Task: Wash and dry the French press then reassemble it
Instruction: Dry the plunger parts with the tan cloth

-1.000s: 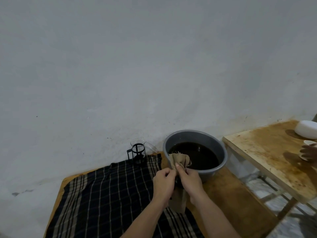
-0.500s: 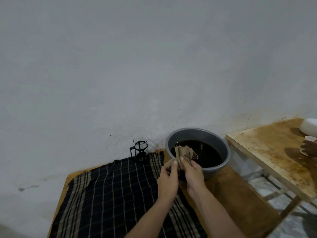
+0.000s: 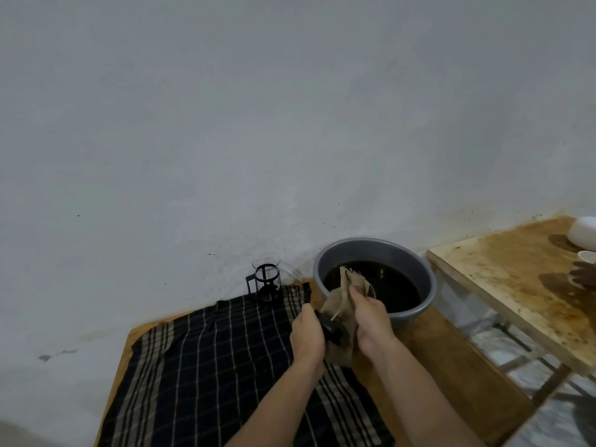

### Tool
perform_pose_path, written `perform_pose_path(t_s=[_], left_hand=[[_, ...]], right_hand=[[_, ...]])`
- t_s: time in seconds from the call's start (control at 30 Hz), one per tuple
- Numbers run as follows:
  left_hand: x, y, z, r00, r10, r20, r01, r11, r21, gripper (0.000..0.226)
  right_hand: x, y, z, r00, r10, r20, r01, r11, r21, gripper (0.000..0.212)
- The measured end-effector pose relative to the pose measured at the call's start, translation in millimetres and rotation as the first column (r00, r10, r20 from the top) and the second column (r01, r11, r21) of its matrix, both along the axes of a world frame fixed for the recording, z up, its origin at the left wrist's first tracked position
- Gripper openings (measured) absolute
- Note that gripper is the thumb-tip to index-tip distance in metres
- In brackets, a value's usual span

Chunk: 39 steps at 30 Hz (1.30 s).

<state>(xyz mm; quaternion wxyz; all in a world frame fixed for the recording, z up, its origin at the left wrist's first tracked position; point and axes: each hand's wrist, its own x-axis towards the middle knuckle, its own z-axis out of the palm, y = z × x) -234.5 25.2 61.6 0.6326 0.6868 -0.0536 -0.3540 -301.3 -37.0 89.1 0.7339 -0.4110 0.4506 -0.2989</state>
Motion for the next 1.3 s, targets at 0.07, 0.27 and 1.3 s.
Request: perform_pose_path(t_s=[0.07,0.27,1.3], left_hand=[[-2.3,0.2,4.4,0.997,0.009,-0.075,-0.011,1.000,-0.020,0.042],[4.8,0.2,10.9,0.968,0.071,-0.240,-0.089,0.994,-0.067,0.043],[12.0,-11.0,23.9,0.981,-0.072,-0.183,0.057,0.995,-0.086,0.043]], right_hand=[[2.2,0.2,1.3,0.999,-0.026,0.030,0.027,1.000,-0.012,0.018],[3.8,18.6,-3.1,0.945,0.304,-0.123,-0.312,0.948,-0.057,0.019],[-2.1,10.0,-0.6,0.947,0.094,-0.307,-0.284,0.690,-0.666,0.023]])
